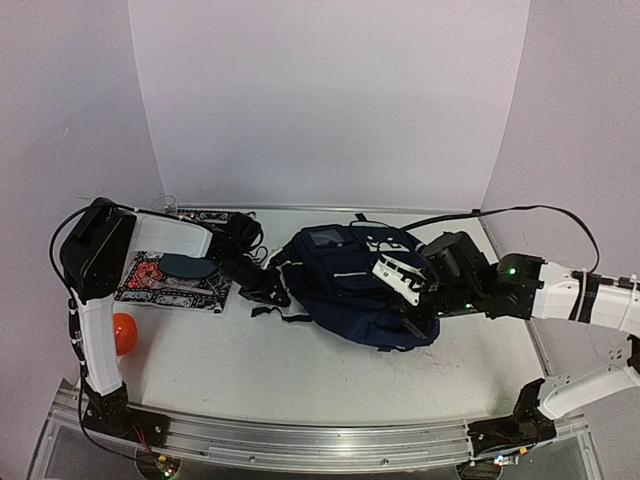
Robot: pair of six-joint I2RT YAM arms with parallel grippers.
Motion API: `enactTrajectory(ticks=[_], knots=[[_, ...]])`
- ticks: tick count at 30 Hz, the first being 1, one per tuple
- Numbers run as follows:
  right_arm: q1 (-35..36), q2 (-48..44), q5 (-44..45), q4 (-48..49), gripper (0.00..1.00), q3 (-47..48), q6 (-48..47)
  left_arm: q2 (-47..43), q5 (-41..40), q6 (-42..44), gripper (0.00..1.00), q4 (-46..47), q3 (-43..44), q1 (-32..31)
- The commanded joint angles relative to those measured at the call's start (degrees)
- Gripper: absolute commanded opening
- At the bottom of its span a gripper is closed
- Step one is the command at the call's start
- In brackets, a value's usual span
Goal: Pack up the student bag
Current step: Zip the largest pocket of the bag in the student bag, then place the student bag at the center of the board, then reset both arms
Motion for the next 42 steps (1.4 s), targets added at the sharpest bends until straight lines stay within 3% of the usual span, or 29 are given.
enactTrajectory(ticks=[1, 6, 8, 14, 22, 27, 29, 34, 42], knots=[[-1.20, -7.74, 2.76, -7.61, 0.00, 1.36, 3.17, 3.59, -17.30, -2.06, 0.03, -1.37, 2.96, 4.73], [-1.23, -5.39, -1.19, -7.72, 0.00, 1.87, 7.09, 2.51, -17.34, -2.49, 0.04, -1.35, 5.25, 0.39], [-1.18, -3.89, -2.57, -7.10, 0.06, 2.21, 8.64, 1.42, -17.79, -3.14, 0.07, -1.31, 5.48, -1.47], [-1.26, 0.69, -0.01, -5.51, 0.30, 2.37, 11.51, -5.41, -23.68, -7.14, 0.36, 0.52, 0.08, -2.21], [-4.01, 1.88, 3.87, -4.50, 0.74, 6.25, 16.11, -20.73, -31.91, -10.78, 0.56, 0.50, -7.66, 0.48], [-9.26, 2.70, 9.01, -4.50, 0.93, 8.68, 21.45, -35.02, -38.15, -12.31, 0.69, 0.07, -12.00, 3.81], [-11.27, 2.10, 11.77, -4.57, 0.98, 9.06, 23.74, -40.19, -42.15, -12.72, 0.78, -0.23, -13.51, 4.87], [-16.51, -2.92, 18.45, -4.86, 0.98, 7.93, 30.56, -52.07, -48.44, -12.37, 0.99, -2.85, -15.32, 5.74], [-18.27, -20.34, 29.44, -10.14, 0.98, 5.01, 37.35, -70.97, -60.96, -17.76, 1.00, -8.05, -19.02, 5.74]])
